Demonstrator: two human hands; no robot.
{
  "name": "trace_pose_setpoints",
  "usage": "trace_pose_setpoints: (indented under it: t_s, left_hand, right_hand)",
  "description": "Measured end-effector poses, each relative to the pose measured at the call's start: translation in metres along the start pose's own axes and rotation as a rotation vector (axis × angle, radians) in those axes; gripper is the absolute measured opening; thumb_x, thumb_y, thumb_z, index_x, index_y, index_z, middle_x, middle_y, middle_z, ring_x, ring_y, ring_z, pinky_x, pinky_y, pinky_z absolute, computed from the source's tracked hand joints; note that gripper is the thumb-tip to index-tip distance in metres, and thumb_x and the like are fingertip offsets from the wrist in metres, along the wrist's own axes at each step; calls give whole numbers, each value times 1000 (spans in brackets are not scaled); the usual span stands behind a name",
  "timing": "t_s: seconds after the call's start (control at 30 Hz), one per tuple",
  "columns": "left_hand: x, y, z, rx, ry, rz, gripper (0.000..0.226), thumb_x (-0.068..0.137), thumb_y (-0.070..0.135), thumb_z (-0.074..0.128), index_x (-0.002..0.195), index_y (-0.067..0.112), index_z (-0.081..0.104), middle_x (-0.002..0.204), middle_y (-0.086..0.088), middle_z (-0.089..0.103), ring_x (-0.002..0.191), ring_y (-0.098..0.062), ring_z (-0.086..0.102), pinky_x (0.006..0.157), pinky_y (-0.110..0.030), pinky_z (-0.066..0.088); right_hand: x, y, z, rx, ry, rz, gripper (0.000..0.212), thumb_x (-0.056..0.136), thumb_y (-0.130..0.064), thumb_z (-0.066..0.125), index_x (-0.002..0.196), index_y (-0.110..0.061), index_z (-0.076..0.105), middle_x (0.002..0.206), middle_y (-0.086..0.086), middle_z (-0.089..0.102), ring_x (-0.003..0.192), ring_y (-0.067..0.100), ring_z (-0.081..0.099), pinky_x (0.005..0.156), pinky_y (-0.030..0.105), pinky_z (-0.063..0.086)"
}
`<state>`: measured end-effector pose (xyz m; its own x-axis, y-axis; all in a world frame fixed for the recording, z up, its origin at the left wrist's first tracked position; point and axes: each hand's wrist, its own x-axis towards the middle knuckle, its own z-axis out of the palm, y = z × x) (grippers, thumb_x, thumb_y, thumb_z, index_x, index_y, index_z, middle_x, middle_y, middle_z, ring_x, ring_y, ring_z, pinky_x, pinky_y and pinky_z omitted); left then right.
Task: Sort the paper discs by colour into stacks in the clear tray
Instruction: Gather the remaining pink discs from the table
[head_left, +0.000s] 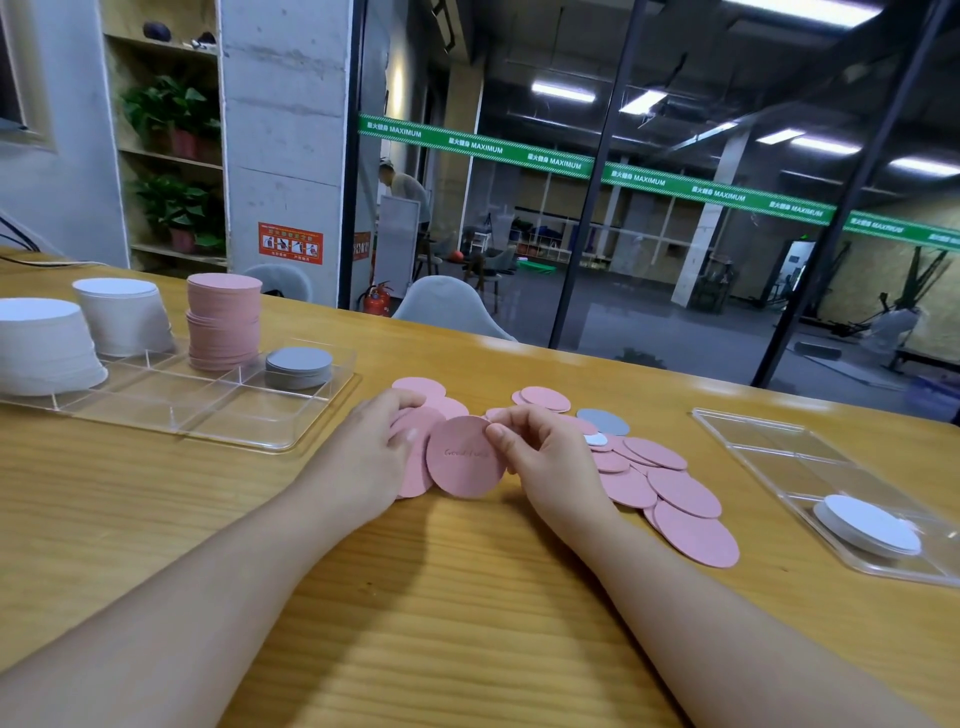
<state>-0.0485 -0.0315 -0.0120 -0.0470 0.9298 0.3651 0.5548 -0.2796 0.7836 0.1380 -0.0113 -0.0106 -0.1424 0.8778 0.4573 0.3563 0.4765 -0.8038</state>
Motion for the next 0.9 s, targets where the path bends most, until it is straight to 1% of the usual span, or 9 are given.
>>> trace_pose_setpoints:
  t_s: [0.07, 0.13, 0.23, 0.37, 0.53, 0.6, 0.67, 0.77, 0.9]
  left_hand:
    - [-1, 2, 1, -9, -62, 39, 33, 98, 16, 44, 128, 28, 49, 132, 5, 48, 116, -8, 45, 84, -17, 36]
    - [-4, 5, 5, -33, -124, 91, 31, 98, 15, 43, 126, 30, 48, 134, 6, 46, 120, -3, 41, 90, -10, 28]
    - [-7, 9, 9, -18, -171, 127, 34, 99, 14, 41, 129, 30, 44, 133, 8, 41, 116, 1, 35, 76, 7, 27]
    - [-8, 10, 8, -7, -176, 109, 38, 99, 13, 40, 132, 32, 42, 132, 11, 38, 110, 0, 37, 68, 8, 29]
    - [-8, 11, 8, -9, -179, 71, 38, 99, 16, 38, 130, 37, 42, 131, 13, 37, 113, -3, 38, 73, 2, 32]
    - [-8, 13, 7, -10, -180, 65, 37, 99, 16, 38, 130, 37, 42, 131, 12, 38, 112, -4, 39, 70, 1, 35]
    - [-9, 13, 7, -13, -180, 65, 37, 99, 15, 39, 129, 37, 43, 131, 12, 39, 111, -4, 40, 69, 2, 35]
    - [-11, 14, 6, -20, -180, 59, 37, 99, 15, 39, 129, 37, 43, 131, 13, 38, 110, -4, 40, 68, 1, 35]
    - [-11, 14, 7, -31, -182, 56, 38, 99, 15, 39, 129, 37, 43, 131, 13, 39, 106, -3, 43, 69, 0, 35]
  right_hand:
    - [0, 0, 1, -2, -13, 1, 6, 91, -12, 60, 87, -14, 65, 77, 1, 66, 60, 5, 56, 58, 23, 48]
    - [-1, -1, 5, -4, -22, -19, 5, 90, -12, 61, 86, -10, 64, 79, 7, 66, 60, 11, 59, 57, 29, 52]
    - [-3, -1, 10, -36, -47, -45, 6, 88, -15, 64, 84, -11, 62, 78, 6, 66, 62, 16, 63, 66, 36, 56]
    - [6, 1, 5, -229, -6, -142, 5, 89, -20, 63, 85, -16, 64, 84, 0, 65, 78, 17, 60, 72, 33, 50]
    - [18, 25, -16, -666, 33, -107, 35, 91, -31, 58, 122, -16, 56, 127, -5, 53, 121, 13, 41, 97, 26, 35]
    - [21, 32, -20, -784, -3, -39, 50, 88, -39, 59, 132, -18, 49, 136, -6, 48, 127, 14, 37, 100, 27, 31]
    - [23, 34, -20, -836, -20, 63, 49, 85, -45, 61, 125, -18, 52, 126, -4, 53, 121, 17, 42, 92, 29, 36]
    - [27, 30, -18, -850, 8, 122, 38, 81, -49, 64, 96, -15, 59, 95, -1, 60, 97, 19, 54, 71, 33, 45]
    - [32, 24, -20, -795, -14, 196, 49, 78, -49, 66, 104, -8, 62, 102, 3, 65, 96, 21, 57, 80, 39, 50]
